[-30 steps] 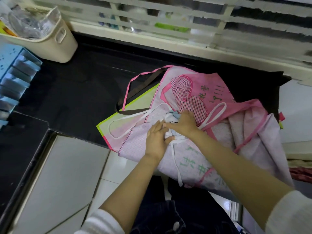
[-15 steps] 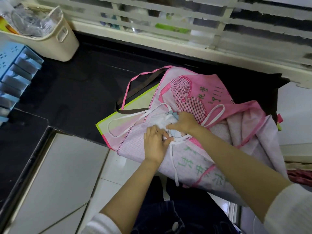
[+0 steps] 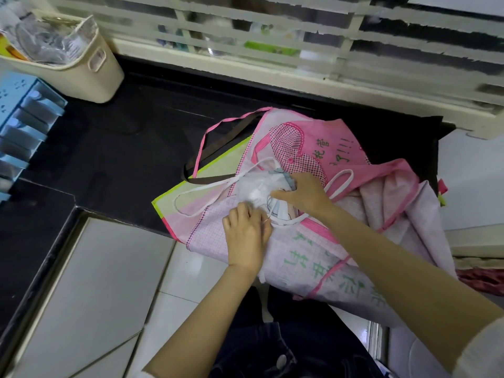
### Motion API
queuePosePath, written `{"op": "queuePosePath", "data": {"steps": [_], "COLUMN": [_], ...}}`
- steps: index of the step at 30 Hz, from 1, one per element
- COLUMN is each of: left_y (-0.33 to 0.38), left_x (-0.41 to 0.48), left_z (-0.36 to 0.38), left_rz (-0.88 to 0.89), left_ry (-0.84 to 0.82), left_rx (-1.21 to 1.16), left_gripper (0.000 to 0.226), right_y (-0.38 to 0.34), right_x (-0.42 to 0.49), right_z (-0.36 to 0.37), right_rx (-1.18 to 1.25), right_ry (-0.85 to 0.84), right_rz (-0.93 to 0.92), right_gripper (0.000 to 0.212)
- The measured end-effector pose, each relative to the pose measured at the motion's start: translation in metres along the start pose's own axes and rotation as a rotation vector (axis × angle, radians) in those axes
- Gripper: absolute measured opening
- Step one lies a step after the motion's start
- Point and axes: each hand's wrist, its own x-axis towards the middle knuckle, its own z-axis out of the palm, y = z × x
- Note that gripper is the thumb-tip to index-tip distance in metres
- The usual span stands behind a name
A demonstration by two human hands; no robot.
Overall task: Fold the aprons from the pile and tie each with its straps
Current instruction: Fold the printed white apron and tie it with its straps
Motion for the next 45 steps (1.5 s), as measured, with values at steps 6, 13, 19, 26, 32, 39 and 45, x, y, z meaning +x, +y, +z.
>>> {"op": "queuePosePath", "data": {"steps": [6, 13, 19, 26, 32, 39, 45], "left_y": [0.009, 0.015, 0.004, -0.003, -0.015, -0.040, -0.050], "left_x": [0.004, 0.018, 0.022, 0.020, 0.018, 0.044, 0.085], "left_z": [-0.009, -0.015, -0.018, -0.016, -0.017, -0.037, -0.047], "left_rz": [-0.544, -0.967, -0.853, -0.753, -0.618, -0.314, -0.103], "left_ry": [-0.336, -0.504, -0.705, -0.754, -0.804, -1.058, -1.230], "left_rx": [-0.657, -1.122, -1.257, -1.309, -1.283, -0.887, -0.627], "left_gripper": [0.022, 0.027, 0.034, 0.032, 0.019, 0.024, 0.032], "right_y": [0.004, 0.003, 0.004, -0.001, -0.005, -0.003, -0.015], "right_x": [-0.019, -0.032, -0.042, -0.052, -0.052, -0.055, -0.064], "right_z": [-0.008, -0.020, -0.040, -0.040, -0.041, -0.047, -0.062], "right_rx": [0.264, 0.424, 0.487, 0.806, 0.894, 0.778, 0.568], "right_ry": [0.063, 0.065, -0.050, -0.227, -0.172, -0.154, -0.332], "right_rz": [0.036, 0.044, 0.095, 0.116, 0.136, 0.084, -0.036], "right_gripper": [0.020, 0.011, 0.013, 0.022, 0.015, 0.014, 0.012]}}
